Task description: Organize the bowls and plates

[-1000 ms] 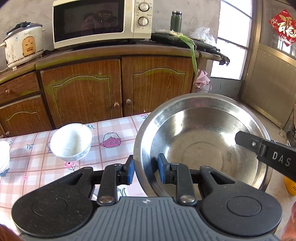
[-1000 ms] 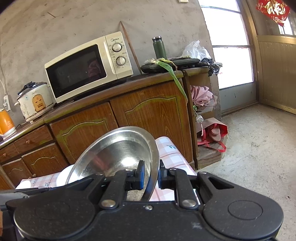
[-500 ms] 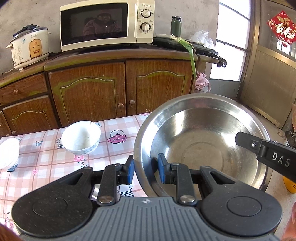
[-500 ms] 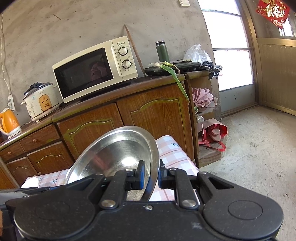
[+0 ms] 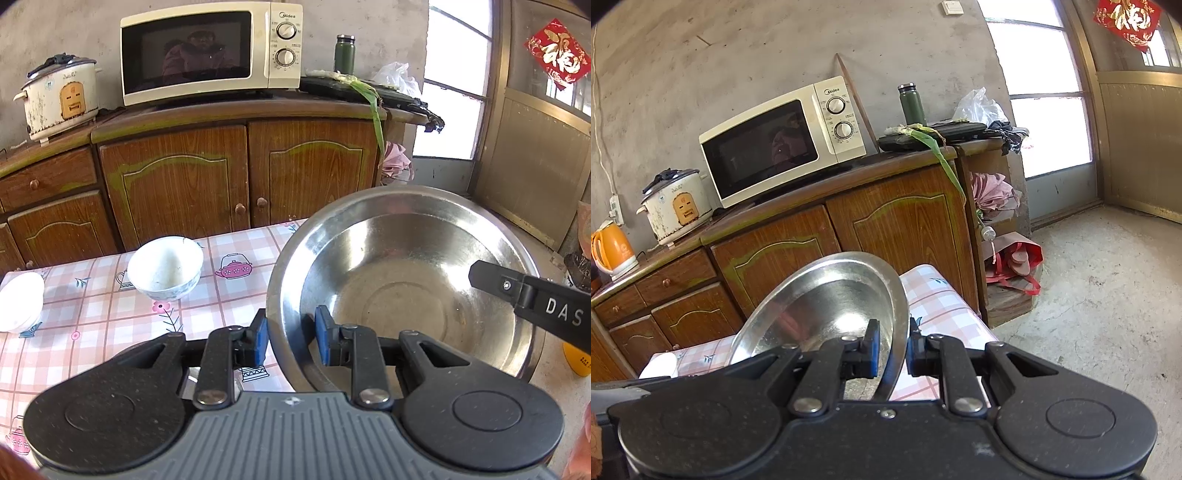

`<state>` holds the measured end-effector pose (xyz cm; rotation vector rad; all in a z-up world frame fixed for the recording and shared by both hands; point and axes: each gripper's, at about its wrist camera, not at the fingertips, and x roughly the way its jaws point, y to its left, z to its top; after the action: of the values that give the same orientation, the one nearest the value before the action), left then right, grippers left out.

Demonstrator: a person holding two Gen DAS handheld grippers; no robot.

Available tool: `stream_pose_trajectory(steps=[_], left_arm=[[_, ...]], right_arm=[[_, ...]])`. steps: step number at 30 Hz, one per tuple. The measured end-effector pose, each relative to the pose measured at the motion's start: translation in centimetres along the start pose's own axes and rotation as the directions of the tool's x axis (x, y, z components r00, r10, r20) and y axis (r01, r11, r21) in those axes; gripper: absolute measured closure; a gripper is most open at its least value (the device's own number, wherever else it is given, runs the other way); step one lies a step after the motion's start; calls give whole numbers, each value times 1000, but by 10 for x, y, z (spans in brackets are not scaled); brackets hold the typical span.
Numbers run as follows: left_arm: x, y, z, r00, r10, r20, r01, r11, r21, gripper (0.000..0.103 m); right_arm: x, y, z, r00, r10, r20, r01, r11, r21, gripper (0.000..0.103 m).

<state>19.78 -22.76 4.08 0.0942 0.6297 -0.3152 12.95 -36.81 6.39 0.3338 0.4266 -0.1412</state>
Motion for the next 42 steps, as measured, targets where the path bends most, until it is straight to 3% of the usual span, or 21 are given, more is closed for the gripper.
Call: stream_pose_trajectory(steps=[21,42], left_arm=[[-26,0,-26,1000,5,-2,-5,1000,12,76],[-54,13,-44,999,36,5,-36,999,-19,75]], right_arm=[[-31,2,-21,1000,12,-1,-12,999,43,84],[-58,24,-34,999,46,13,-46,999,9,84]])
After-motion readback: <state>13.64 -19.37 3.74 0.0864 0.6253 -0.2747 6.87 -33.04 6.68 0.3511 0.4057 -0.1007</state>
